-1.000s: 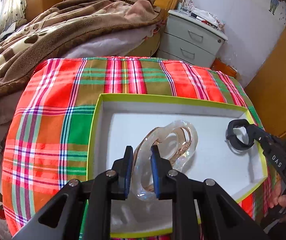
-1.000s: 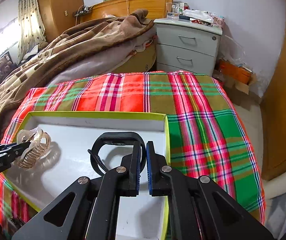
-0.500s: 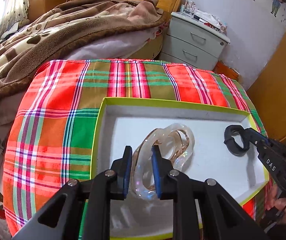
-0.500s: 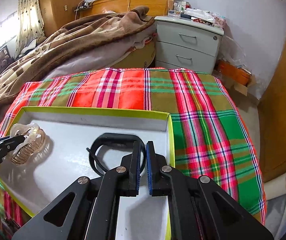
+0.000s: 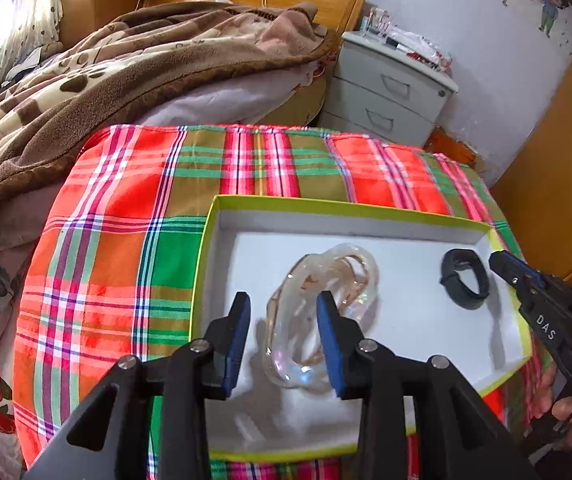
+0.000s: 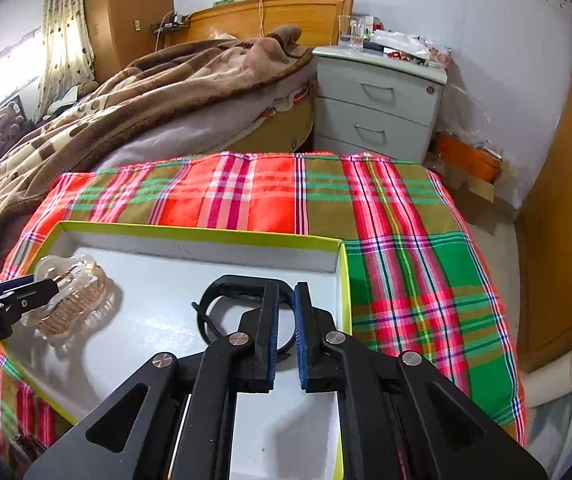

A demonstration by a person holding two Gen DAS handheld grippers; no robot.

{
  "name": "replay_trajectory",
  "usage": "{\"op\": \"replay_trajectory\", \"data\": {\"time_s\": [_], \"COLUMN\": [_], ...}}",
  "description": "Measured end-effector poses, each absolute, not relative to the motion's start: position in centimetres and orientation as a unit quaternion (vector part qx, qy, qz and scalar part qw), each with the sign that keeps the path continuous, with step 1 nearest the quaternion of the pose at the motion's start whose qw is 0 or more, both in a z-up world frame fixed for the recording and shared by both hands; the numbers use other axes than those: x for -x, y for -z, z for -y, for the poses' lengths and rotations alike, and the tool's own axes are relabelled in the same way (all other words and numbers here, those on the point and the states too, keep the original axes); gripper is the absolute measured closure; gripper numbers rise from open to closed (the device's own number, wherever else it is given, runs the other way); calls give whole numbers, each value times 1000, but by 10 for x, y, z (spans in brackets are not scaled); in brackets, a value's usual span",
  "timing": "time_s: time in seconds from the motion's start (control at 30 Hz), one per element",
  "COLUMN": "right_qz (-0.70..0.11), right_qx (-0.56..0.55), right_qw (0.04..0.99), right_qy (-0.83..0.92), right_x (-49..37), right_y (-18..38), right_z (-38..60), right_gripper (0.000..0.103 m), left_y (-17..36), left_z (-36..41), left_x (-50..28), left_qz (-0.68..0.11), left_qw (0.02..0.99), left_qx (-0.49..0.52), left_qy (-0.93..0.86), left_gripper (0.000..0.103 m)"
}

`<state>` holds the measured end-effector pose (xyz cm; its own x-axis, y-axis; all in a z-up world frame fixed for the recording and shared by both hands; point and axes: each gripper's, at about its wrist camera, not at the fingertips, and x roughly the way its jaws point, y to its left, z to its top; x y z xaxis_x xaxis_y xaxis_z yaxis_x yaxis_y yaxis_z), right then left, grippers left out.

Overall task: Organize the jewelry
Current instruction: 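Carry both items into the yellow box and open both tools to release, then withdraw both tools from the box back toward the remaining jewelry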

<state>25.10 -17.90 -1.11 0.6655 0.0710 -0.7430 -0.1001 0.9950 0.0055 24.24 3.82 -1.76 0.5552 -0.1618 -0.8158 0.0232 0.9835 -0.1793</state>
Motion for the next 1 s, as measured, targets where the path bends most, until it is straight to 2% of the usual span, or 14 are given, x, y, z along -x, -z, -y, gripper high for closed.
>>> {"op": "replay_trajectory", "data": {"time_s": [0.63, 1.0], "right_qz": [-337, -344], "right_qx": [17, 5], "right_qw": [940, 937], "right_qy": [-52, -64], "right_x": [-167, -120], "right_y": [-39, -30], "right_z": [172, 179], "right_gripper": [91, 91], "left_y": [-24, -16], "left_z": [-39, -52], "left_x": [-149, -93], "left_qz": [-420, -423], "left_qw": [904, 902], "left_qx": [59, 66], "left_qy": [54, 58], "left_gripper": [65, 64]}}
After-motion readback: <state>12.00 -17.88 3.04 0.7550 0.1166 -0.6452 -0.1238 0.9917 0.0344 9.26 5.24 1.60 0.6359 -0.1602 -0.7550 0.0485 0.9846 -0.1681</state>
